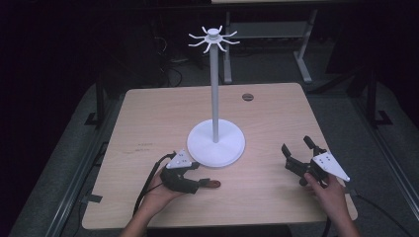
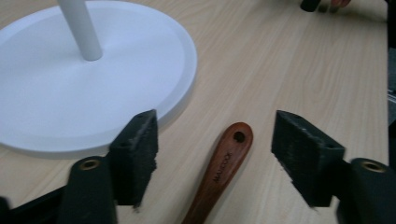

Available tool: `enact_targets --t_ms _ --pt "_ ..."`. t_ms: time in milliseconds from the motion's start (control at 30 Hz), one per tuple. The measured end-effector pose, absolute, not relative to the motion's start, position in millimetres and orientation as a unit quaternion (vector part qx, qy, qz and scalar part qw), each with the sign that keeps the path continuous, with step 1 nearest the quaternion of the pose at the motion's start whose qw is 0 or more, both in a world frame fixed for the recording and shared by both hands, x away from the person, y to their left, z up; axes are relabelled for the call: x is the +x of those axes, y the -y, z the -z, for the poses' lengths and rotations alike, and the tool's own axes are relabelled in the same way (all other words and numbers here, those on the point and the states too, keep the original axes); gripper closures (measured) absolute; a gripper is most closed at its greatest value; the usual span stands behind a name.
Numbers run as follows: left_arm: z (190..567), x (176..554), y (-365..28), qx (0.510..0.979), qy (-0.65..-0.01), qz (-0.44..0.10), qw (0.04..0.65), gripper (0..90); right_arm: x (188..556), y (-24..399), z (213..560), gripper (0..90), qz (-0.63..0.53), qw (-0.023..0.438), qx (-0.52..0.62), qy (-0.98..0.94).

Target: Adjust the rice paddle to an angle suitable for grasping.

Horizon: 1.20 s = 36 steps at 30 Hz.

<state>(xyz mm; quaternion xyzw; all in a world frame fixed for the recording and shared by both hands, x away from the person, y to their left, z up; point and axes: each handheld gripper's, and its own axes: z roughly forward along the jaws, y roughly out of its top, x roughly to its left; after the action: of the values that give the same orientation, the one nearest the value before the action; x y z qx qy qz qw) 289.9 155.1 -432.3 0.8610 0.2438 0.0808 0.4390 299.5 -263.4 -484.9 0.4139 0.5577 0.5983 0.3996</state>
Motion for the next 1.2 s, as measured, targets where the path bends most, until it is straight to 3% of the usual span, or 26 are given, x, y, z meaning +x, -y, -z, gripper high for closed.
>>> enact_targets --t_ms 167,333,367,633,1200 --pt "432.9 285.7 -154.4 0.862 -0.236 -0.074 0.443 59.2 299.8 263.7 484.9 13.3 -0.599 0.400 0.414 -0.557" --pt "433.6 284.2 -153.4 0.864 -0.229 -0.050 0.446 88.4 299.7 263.5 484.9 13.3 -0.599 0.400 0.414 -0.557" --pt "434.4 284.4 -152.6 0.864 -0.227 -0.049 0.446 90.0 299.6 263.4 484.9 13.3 -0.599 0.400 0.414 -0.557" --pt "446.5 283.1 -142.4 0.877 -0.223 -0.025 0.425 90.0 299.8 263.7 484.9 13.3 -0.599 0.400 0.414 -0.556" --pt "459.6 288.5 -132.0 0.901 -0.222 -0.025 0.371 90.0 299.8 263.7 484.9 13.3 -0.599 0.400 0.414 -0.557"
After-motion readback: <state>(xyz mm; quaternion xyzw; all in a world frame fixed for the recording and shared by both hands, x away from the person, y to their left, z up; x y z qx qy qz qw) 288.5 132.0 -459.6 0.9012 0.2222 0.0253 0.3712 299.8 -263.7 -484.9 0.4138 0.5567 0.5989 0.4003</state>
